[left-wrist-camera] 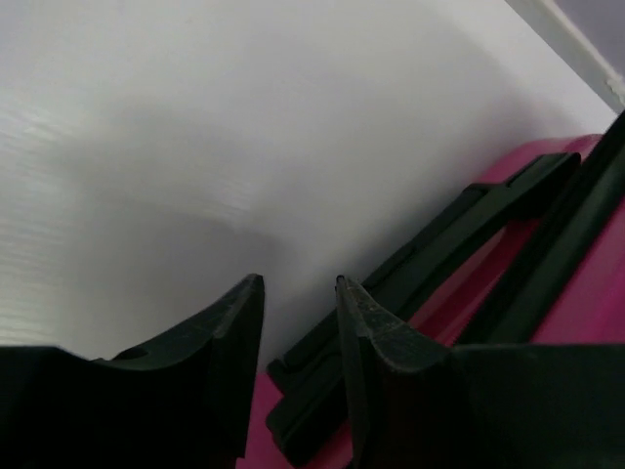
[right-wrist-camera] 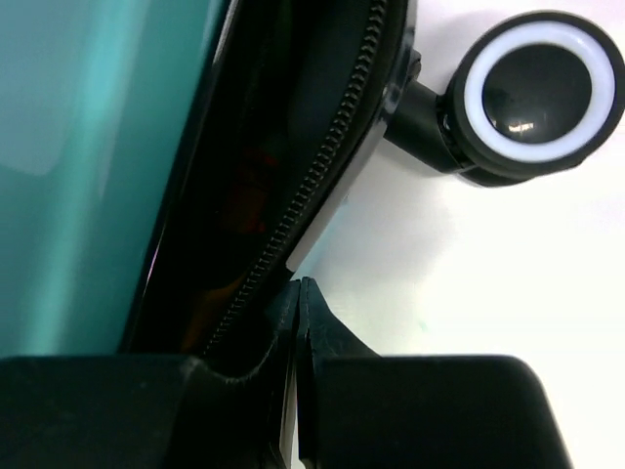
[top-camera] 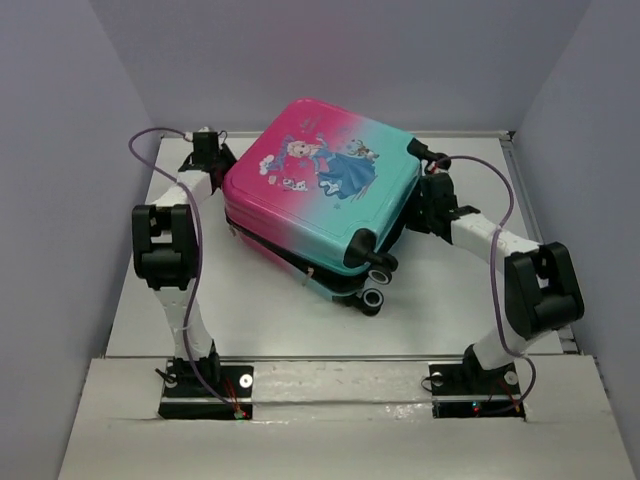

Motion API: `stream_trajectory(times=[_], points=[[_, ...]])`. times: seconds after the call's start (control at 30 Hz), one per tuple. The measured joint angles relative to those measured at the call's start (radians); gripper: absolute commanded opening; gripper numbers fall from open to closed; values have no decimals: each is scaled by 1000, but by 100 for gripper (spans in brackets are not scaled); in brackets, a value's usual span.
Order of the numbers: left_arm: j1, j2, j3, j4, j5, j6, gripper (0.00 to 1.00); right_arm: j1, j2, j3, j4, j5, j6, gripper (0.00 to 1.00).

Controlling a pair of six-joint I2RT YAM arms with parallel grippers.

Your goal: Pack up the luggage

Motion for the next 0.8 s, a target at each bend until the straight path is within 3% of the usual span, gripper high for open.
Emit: stream_trajectory(times=[0.2, 0.27, 0.37, 0.4, 0.5, 0.63, 0.8], points=[[35, -254, -433, 197, -83, -81, 43, -30, 207, 233, -14, -49, -31, 8], [23, -381, -585, 240, -123, -86, 43, -42, 280, 328, -34, -78, -45, 13], [-22, -543, -751, 254, -165, -89, 43, -59, 465, 602, -131, -172, -94, 38], [-48, -612, -810, 243, -185, -88, 43, -62, 531, 692, -142, -200, -97, 59], [-145, -790, -937, 206, -266, -92, 44, -70, 742, 1012, -186, -250, -114, 85], [-301, -951, -1035, 132, -299, -133, 44, -71, 897, 1315, -209, -334, -52, 100], [-378, -1018, -1067, 105, -319, -179, 44, -64, 835, 1441, -236, -374, -24, 100]])
